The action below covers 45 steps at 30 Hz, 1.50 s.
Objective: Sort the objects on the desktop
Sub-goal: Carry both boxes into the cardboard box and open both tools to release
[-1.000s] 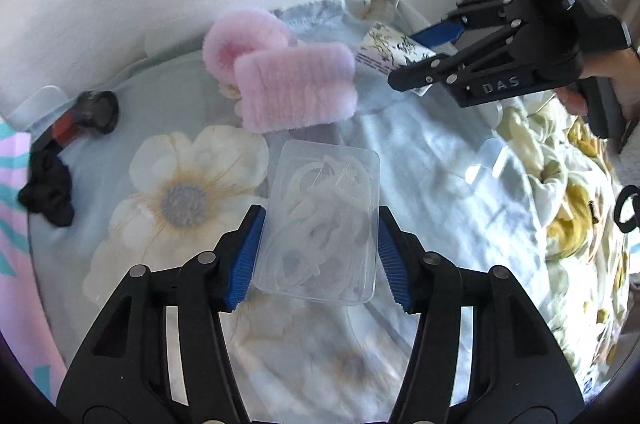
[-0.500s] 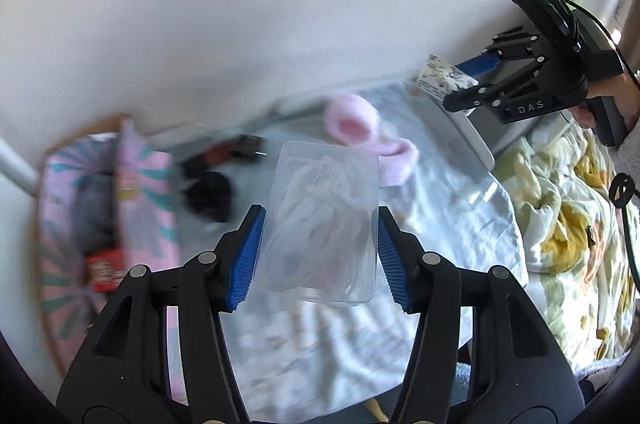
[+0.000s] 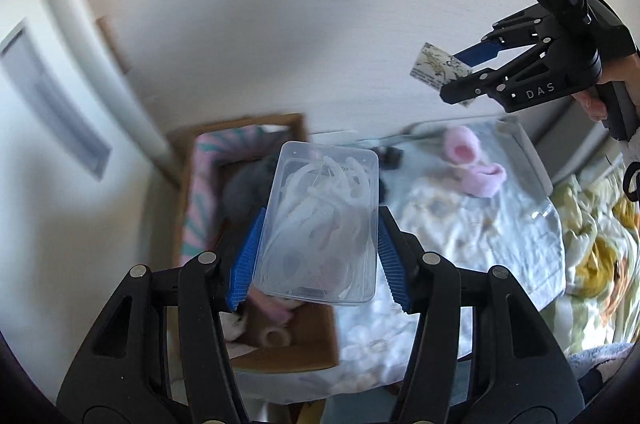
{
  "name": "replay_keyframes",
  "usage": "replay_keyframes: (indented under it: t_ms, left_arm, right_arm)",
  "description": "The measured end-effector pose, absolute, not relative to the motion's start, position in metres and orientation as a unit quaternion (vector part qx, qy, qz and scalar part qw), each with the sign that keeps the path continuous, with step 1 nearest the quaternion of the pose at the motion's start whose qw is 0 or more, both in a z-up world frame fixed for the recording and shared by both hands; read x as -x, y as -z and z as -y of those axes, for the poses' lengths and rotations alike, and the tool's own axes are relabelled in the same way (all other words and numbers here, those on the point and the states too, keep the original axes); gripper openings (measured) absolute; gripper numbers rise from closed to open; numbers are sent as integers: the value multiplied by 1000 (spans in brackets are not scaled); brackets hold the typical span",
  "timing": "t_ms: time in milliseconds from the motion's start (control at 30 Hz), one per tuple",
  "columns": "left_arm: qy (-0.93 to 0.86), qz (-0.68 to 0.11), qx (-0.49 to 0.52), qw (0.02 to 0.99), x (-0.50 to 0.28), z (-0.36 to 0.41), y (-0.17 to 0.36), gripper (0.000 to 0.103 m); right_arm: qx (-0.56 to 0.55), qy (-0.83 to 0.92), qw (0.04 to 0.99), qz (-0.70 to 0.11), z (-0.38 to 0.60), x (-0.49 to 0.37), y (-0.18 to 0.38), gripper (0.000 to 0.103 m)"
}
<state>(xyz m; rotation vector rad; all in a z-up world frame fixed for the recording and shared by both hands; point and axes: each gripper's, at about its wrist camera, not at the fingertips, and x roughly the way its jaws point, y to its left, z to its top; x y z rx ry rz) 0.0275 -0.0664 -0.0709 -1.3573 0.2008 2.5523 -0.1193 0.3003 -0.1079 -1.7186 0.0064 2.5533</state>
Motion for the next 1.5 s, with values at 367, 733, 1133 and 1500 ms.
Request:
replay_keyframes:
  t_ms: [367,733,1133,1500]
  left_arm:
    - [-866,-31,493,73,-34,141,100,52]
    - [-849,-5,524,71,-40,157,144,52]
    - [-841,-5,537,64,-43,151,161,52]
    - [-845,-31,533,43,-47,141,158,72]
  right_arm:
    - [569,-816,-85,51,-202,227,127,42]
    - [615,-778,-118,57,-150,268,180,42]
    - [629,-764,-128,64,-143,265,195,42]
    - [632,-761,-140,41,-139,270,197,42]
